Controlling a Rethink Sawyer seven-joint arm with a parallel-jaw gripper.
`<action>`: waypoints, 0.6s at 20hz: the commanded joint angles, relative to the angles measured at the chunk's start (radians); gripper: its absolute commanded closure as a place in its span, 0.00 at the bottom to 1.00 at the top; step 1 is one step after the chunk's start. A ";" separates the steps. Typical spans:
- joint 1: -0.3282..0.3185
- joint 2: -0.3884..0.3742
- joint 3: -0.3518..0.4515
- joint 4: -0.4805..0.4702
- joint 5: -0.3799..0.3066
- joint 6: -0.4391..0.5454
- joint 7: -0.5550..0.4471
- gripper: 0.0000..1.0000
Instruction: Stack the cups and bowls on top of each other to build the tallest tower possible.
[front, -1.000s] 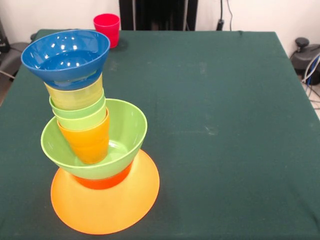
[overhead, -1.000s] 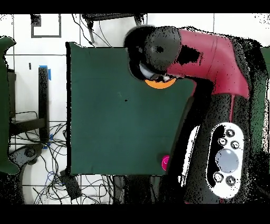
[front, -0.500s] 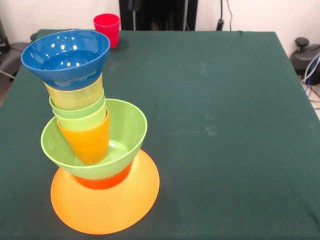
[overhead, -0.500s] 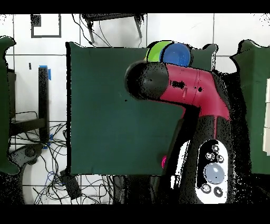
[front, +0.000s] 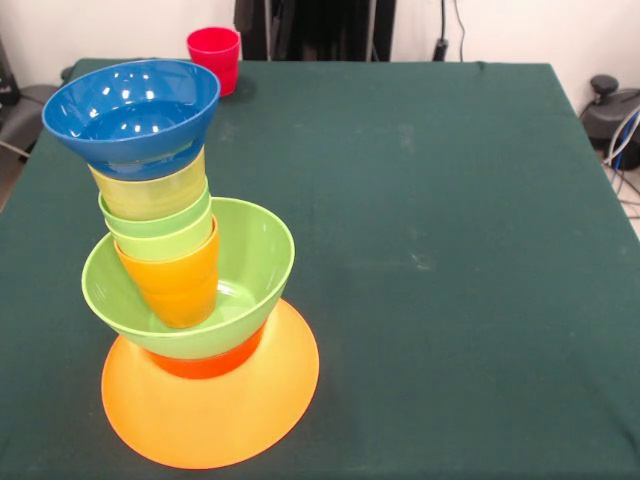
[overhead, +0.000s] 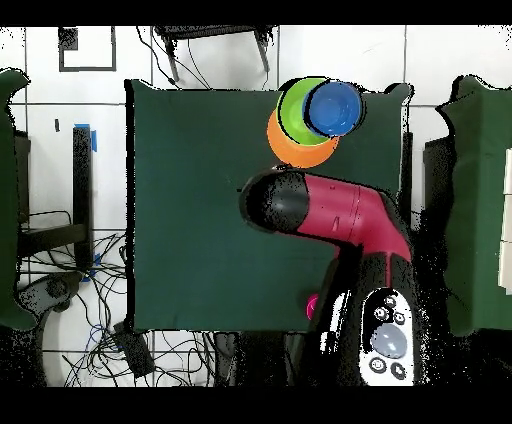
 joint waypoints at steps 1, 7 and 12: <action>0.032 0.046 0.010 0.204 -0.017 -0.129 0.121 0.00; 0.030 0.049 -0.004 0.267 -0.017 -0.183 0.105 0.00; 0.009 0.038 -0.017 0.331 -0.037 -0.236 0.075 0.00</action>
